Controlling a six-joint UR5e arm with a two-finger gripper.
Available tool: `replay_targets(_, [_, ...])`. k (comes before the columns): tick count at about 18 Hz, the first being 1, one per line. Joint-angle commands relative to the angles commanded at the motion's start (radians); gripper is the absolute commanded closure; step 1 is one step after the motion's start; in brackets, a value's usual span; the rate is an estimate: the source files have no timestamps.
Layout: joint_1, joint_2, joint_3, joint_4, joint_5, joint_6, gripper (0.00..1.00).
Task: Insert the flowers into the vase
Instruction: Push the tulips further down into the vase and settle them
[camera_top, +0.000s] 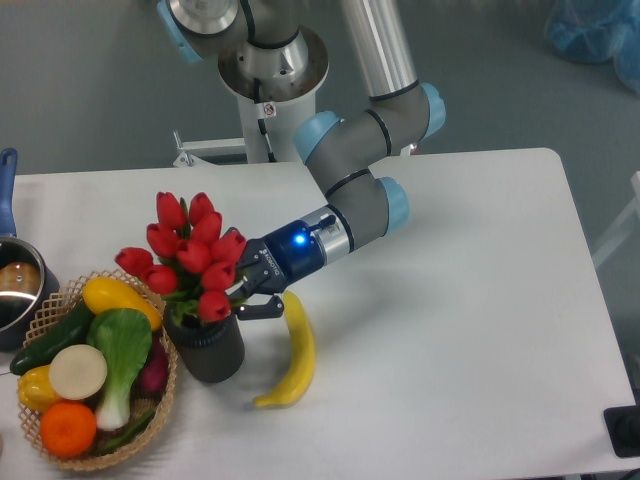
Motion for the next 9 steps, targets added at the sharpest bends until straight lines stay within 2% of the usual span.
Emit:
replay_targets(5, [0.000,0.000,0.002,0.002,0.000,0.000,0.53])
replay_targets(9, [0.000,-0.006,0.002,0.020,0.000,0.000,0.43])
